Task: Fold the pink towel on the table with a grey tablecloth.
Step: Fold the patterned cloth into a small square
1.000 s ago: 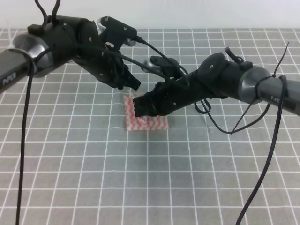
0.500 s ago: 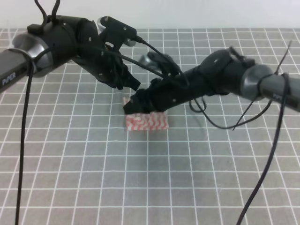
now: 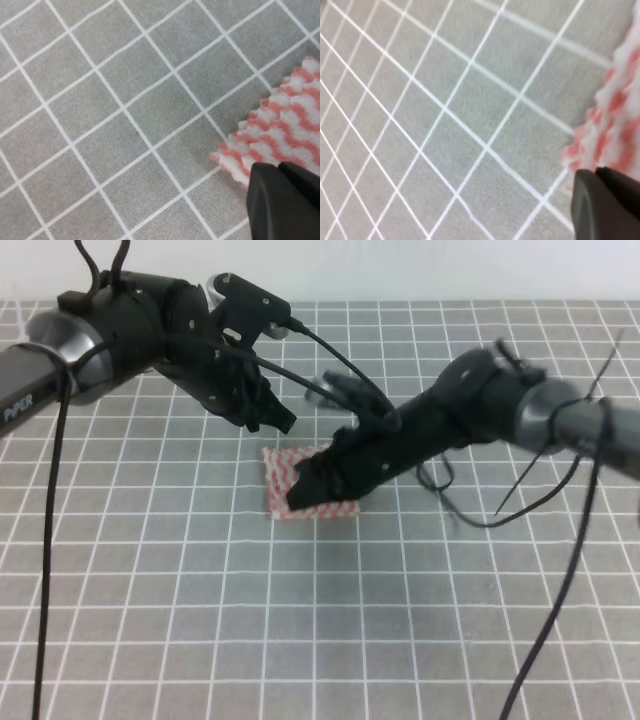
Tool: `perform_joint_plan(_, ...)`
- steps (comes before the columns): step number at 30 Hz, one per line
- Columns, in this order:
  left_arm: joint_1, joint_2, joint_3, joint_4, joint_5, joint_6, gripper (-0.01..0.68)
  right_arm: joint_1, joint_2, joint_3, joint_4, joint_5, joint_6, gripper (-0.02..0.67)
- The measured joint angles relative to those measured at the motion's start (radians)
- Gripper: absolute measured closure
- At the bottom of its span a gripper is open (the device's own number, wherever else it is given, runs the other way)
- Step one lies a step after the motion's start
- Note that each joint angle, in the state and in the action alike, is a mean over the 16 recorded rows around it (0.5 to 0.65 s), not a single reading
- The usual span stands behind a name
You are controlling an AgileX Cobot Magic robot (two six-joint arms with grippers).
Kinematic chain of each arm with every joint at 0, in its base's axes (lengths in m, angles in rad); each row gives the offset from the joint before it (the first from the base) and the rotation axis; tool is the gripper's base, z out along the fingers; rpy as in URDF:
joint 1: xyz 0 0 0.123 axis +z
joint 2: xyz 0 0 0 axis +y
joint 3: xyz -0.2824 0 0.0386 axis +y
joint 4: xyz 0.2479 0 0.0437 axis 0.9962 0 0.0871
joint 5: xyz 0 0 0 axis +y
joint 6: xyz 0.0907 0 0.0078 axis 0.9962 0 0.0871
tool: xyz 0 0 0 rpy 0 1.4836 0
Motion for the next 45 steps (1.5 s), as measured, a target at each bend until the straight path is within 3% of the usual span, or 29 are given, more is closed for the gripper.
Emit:
perform_joint_plan(11, 0.0, -0.001, 0.0, -0.029, 0.009, 0.014, 0.673, 0.016, -0.023, -0.001, -0.028, -0.018, 0.015, 0.665)
perform_joint_plan(26, 0.0, -0.154, 0.004, -0.04, 0.114, 0.093, 0.673, -0.078, -0.288, 0.036, -0.119, -0.076, 0.016, 0.665)
perform_joint_plan(34, 0.001, -0.381, 0.104, -0.035, 0.075, 0.051, 0.673, -0.096, -0.562, 0.252, -0.143, -0.272, 0.014, 0.665)
perform_joint_plan(45, 0.001, -0.818, 0.502, -0.017, -0.084, -0.13, 0.673, -0.098, -1.124, 0.746, -0.13, -0.64, 0.013, 0.665)
